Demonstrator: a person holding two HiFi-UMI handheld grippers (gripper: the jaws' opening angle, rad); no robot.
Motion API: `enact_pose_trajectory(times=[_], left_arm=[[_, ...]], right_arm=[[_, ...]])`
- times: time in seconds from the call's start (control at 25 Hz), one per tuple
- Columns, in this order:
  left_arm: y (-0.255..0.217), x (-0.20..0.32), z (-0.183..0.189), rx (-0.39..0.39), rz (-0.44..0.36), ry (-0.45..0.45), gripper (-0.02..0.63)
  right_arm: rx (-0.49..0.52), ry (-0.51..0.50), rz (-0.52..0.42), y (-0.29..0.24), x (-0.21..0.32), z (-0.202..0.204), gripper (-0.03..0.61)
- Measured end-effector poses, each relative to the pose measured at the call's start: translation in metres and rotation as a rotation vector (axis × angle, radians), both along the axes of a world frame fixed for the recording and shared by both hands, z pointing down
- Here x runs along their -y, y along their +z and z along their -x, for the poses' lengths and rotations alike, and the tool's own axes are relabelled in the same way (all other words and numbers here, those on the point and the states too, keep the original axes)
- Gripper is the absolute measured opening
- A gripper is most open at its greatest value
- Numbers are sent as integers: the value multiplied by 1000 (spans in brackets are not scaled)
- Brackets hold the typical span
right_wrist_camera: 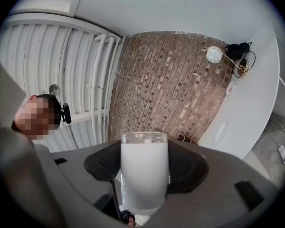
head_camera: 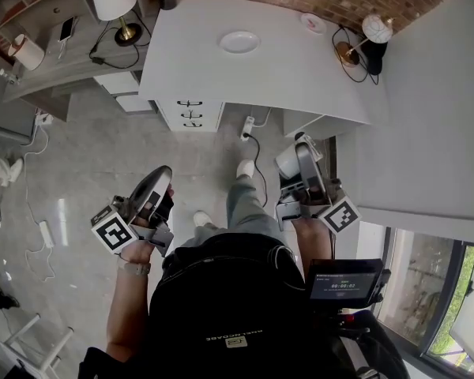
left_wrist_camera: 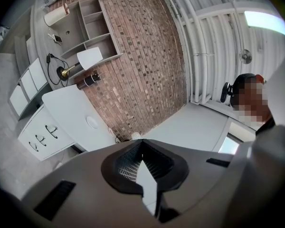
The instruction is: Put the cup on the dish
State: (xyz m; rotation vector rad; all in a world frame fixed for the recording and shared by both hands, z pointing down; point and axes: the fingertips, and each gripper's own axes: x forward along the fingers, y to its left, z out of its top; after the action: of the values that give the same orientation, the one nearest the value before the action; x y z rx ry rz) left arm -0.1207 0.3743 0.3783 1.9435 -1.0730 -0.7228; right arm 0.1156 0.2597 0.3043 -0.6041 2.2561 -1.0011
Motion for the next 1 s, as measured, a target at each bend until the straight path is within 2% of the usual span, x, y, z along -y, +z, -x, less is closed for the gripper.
enact_pose_trajectory(times=[0.28, 0.56, 1.0], left_arm=[[4, 46, 2, 2, 36, -57, 5], [4, 128, -10, 18, 60, -64, 5], [-3, 262, -36, 80, 111, -76, 5]], right_arm=[[40, -35, 34, 14, 52, 2, 267], [48, -60, 70, 27, 133, -5, 267], [114, -58, 118, 33, 275, -40, 267]])
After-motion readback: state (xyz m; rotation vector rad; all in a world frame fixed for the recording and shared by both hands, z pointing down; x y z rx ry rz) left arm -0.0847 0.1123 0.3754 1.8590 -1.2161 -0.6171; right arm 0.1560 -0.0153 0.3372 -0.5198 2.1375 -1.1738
